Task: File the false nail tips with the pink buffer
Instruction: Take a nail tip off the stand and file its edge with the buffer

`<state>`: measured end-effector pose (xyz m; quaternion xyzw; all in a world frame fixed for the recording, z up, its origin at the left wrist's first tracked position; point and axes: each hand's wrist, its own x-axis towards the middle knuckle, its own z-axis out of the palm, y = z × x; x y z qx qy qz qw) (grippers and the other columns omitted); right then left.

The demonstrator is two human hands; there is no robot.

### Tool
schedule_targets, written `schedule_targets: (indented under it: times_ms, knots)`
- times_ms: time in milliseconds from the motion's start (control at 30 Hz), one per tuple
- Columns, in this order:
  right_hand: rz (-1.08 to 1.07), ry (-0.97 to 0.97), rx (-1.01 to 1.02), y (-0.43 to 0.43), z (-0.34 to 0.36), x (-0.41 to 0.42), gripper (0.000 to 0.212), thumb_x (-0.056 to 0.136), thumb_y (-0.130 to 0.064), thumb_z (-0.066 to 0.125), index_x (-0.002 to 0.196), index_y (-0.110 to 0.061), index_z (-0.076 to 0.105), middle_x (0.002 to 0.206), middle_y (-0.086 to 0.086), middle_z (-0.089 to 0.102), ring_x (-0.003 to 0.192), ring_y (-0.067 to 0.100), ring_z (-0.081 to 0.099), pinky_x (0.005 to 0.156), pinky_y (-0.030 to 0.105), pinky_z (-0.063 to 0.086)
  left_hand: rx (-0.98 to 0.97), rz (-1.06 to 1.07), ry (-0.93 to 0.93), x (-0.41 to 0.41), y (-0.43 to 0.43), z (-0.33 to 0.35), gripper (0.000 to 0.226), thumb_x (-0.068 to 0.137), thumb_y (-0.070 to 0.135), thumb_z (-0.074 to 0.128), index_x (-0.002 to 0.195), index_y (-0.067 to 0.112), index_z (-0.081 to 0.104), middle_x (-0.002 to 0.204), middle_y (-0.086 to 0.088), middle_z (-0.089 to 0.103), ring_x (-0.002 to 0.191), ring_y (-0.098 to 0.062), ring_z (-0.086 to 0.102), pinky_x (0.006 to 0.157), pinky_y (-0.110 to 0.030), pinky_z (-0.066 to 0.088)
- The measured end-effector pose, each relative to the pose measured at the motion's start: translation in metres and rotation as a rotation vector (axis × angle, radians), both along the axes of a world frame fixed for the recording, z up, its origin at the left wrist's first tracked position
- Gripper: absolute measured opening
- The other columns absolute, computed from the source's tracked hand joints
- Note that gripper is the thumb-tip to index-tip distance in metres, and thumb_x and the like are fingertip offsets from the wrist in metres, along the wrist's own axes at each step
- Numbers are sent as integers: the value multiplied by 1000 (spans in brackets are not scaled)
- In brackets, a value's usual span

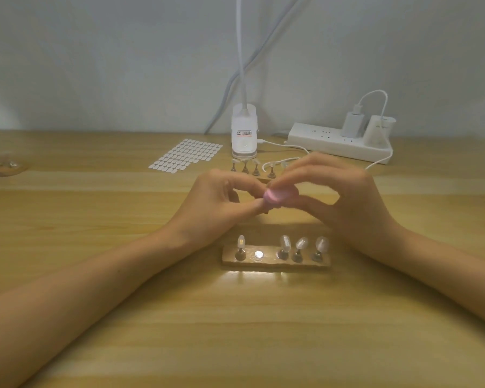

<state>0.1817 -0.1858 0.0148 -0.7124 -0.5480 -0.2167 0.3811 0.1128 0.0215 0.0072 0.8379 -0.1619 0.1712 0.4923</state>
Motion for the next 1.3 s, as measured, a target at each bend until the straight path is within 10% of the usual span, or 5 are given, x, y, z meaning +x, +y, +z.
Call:
schedule_targets:
  times_ms: [667, 1300]
  knots:
    - [11, 38, 5, -1, 1, 0, 17, 86, -11, 77, 103, -9, 76, 98, 6, 71, 91, 19, 68, 81, 35, 55, 60, 15, -22, -2, -3, 2, 4, 86, 21, 78, 88, 18, 81, 46, 24, 52, 42, -7, 26, 45, -14, 22]
    - [14, 93, 24, 2, 0, -1, 16, 88, -11, 76, 103, -10, 76, 98, 7, 71, 92, 23, 67, 81, 36, 54, 0, 48, 38, -3, -2, 1, 4, 83, 18, 81, 87, 17, 82, 83, 2, 78, 48, -11, 44, 47, -31, 36]
